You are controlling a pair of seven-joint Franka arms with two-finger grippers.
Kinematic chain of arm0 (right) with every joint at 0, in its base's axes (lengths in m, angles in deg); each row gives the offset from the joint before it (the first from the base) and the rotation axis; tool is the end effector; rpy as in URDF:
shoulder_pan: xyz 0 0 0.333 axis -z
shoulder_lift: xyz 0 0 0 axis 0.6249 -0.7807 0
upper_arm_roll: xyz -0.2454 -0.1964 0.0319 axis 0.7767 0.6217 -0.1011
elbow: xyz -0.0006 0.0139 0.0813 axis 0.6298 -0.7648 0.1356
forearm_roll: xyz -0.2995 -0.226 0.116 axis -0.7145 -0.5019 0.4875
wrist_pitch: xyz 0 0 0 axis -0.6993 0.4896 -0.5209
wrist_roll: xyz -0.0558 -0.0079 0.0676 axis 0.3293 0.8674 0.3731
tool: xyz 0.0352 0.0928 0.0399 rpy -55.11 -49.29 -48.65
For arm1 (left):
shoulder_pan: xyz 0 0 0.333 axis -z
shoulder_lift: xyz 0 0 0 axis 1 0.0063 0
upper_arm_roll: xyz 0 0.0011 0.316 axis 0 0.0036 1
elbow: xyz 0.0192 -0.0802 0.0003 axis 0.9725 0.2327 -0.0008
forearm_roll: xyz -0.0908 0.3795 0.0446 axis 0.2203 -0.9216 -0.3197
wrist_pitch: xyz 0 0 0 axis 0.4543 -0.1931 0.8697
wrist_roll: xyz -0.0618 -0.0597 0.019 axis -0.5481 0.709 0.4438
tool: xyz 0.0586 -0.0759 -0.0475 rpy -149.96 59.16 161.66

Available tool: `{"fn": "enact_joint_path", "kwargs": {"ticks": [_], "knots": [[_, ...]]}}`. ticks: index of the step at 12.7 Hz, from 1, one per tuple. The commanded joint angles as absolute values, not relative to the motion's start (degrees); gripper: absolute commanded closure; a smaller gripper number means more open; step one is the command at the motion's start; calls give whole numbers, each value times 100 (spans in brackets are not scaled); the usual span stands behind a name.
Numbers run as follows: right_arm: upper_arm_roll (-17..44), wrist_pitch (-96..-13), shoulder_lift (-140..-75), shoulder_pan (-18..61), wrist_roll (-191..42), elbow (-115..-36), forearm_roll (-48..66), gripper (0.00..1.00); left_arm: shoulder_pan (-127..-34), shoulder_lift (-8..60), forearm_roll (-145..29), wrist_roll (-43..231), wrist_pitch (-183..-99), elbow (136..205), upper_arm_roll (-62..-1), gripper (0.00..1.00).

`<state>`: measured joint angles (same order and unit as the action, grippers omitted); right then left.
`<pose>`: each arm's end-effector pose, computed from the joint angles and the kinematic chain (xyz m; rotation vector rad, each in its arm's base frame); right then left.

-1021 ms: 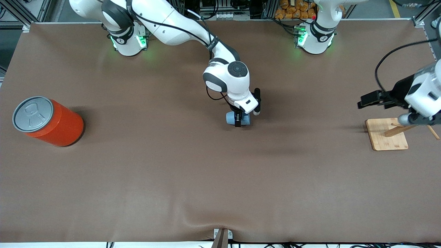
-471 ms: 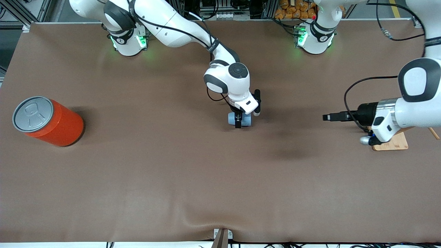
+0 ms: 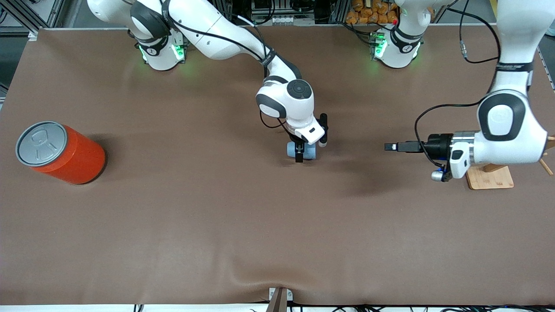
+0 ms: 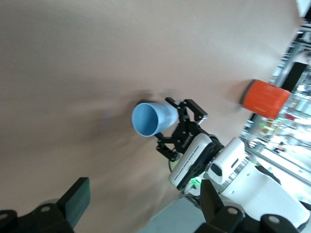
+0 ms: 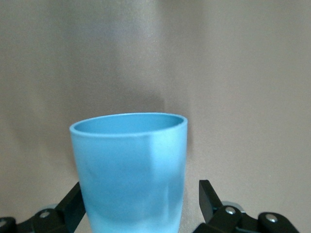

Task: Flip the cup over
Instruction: 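Hold the cup with the right gripper while the left gripper reaches toward it, then grasp the cup with the left gripper while the right gripper releases it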

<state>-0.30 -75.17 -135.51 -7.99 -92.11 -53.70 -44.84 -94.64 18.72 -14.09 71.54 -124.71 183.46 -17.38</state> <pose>0.4560 0.5973 0.2005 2.2439 2.0782 0.2531 0.5701 -0.0613 0.3096 2.1859 0.1934 -0.4233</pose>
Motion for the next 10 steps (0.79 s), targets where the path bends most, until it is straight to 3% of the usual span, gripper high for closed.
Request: {"fn": "enact_joint_path", "kwargs": {"ticks": [1, 4, 6, 10], "knots": [[-43, -7452, -13518, -791, -9108, -5311, -4632, 0, -9430, 2015, -587, 6293, -12735, 18847, -1758, 0], [-78, -7155, -13334, -835, -9090, -5390, -4615, 0, -9386, 2340, -347, 5492, -12789, 18998, -1758, 2], [-122, -6804, -13167, -861, -9090, -5390, -4588, 0, -9360, 2525, 98, 5052, -12789, 19103, -1776, 13], [-131, -6135, -12605, -739, -9099, -5381, -4457, 0, -9079, 3017, 769, 4199, -12974, 19060, -1837, 22]]}}
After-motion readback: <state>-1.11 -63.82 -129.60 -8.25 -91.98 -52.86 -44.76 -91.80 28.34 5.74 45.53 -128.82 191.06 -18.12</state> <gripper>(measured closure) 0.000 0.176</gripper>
